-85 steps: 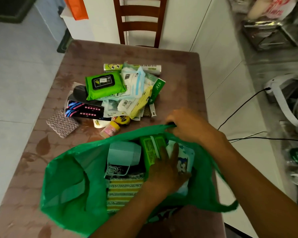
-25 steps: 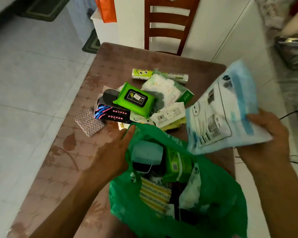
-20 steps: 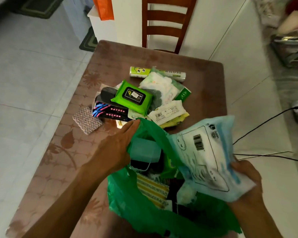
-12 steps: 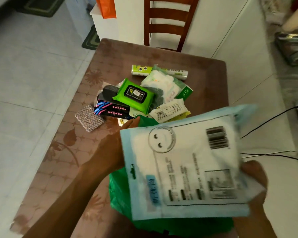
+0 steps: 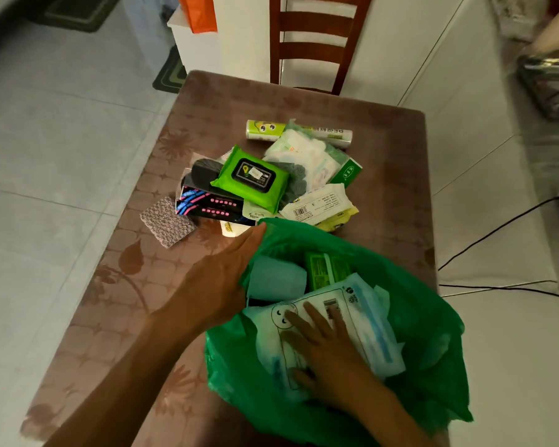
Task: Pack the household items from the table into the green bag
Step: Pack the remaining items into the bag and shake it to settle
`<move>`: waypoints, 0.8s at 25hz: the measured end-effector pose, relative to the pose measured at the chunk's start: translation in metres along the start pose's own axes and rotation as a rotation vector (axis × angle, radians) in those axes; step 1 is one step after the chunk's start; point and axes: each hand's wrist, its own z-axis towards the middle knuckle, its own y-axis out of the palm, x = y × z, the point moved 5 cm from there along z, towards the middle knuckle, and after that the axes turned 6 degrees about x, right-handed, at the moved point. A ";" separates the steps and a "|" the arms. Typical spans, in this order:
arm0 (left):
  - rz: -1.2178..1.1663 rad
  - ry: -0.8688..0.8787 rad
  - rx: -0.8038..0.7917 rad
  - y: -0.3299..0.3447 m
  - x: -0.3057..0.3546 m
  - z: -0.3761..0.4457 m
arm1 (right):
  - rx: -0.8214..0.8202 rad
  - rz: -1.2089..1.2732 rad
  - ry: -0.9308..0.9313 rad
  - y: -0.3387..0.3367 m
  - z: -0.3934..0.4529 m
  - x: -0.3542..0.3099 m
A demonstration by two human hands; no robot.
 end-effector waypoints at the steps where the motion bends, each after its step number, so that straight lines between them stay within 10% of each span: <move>1: -0.007 0.007 -0.012 0.001 0.002 -0.001 | -0.057 -0.097 0.023 0.011 0.012 0.009; 5: 0.007 0.031 -0.026 0.005 0.002 -0.001 | -0.115 0.173 0.110 -0.037 0.058 0.020; 10: -0.022 0.039 -0.021 0.007 0.000 0.001 | 0.628 0.426 0.287 -0.146 0.138 0.096; 14: -0.053 0.010 -0.056 0.013 -0.003 -0.013 | -0.138 -0.170 0.326 -0.053 0.213 0.164; 18: -0.061 -0.016 -0.049 0.011 -0.011 -0.019 | -0.072 -0.301 0.309 -0.030 0.209 0.168; 20: -0.067 -0.003 -0.046 0.009 -0.011 -0.019 | 0.137 0.084 0.446 -0.057 0.189 0.165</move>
